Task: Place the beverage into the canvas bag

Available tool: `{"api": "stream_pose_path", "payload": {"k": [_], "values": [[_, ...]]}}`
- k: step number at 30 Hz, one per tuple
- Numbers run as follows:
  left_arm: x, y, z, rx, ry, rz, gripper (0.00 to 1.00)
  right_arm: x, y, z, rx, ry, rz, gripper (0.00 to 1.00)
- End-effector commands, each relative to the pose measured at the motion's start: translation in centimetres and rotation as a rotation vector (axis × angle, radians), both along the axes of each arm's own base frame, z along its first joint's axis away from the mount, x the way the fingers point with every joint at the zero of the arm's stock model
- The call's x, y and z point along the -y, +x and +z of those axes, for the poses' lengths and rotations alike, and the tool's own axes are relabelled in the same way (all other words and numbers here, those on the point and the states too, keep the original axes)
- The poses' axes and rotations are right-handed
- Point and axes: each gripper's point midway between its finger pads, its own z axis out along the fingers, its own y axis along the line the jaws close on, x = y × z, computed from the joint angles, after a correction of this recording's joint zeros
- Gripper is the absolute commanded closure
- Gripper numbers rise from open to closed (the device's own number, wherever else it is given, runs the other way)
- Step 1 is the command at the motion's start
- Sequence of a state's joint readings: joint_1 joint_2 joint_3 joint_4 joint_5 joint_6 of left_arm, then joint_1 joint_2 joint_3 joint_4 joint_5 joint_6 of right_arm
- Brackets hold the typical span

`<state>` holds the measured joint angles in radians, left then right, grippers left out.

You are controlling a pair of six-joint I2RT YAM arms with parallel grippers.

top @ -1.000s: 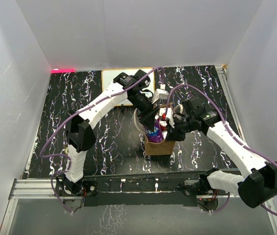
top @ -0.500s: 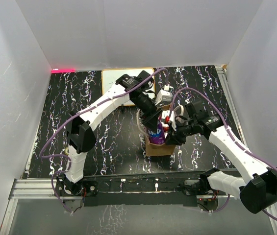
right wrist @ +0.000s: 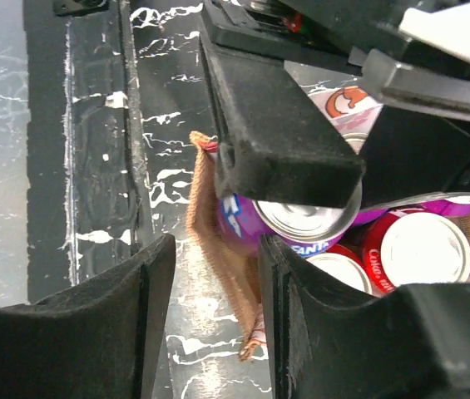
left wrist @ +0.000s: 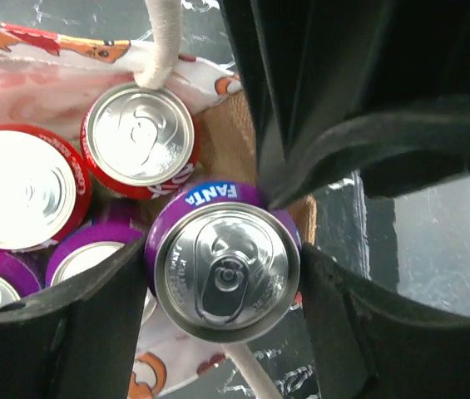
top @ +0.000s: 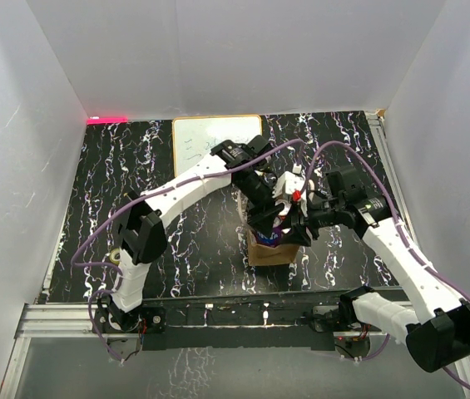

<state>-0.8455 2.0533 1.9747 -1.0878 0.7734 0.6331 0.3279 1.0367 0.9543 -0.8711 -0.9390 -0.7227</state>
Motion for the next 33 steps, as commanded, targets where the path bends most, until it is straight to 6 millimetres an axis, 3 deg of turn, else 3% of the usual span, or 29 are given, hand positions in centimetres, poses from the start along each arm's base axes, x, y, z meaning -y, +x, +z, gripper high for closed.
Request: {"api": "stream_pose_path", "payload": {"k": [1,4,11,18,23,33], "values": [[-0.5,-1.9,0.3,0.057,0.005,-0.066,1.00,-0.3,2.1,7.1,0.208,0.143,-0.006,0.52],[-0.4,-2.1,-0.2,0.083,0.019,-0.074,1.00,0.4,2.7,7.9,0.226,0.141,-0.052,0.51],[-0.9,-2.7,-1.2,0.113,0.025,-0.093,1.00,1.8,3.1,7.7,0.246,0.112,-0.121,0.56],[-1.6,-3.9,-0.2,0.147,-0.064,-0.146,1.00,3.0,2.4,7.1,0.252,0.082,-0.139,0.57],[-2.0,-4.5,0.2,0.199,-0.134,-0.165,1.00,3.7,2.0,7.9,0.258,0.098,-0.166,0.57],[-1.5,-3.7,-1.7,0.214,-0.117,-0.171,1.00,5.5,3.8,8.6,0.259,0.111,-0.289,0.56]]}}
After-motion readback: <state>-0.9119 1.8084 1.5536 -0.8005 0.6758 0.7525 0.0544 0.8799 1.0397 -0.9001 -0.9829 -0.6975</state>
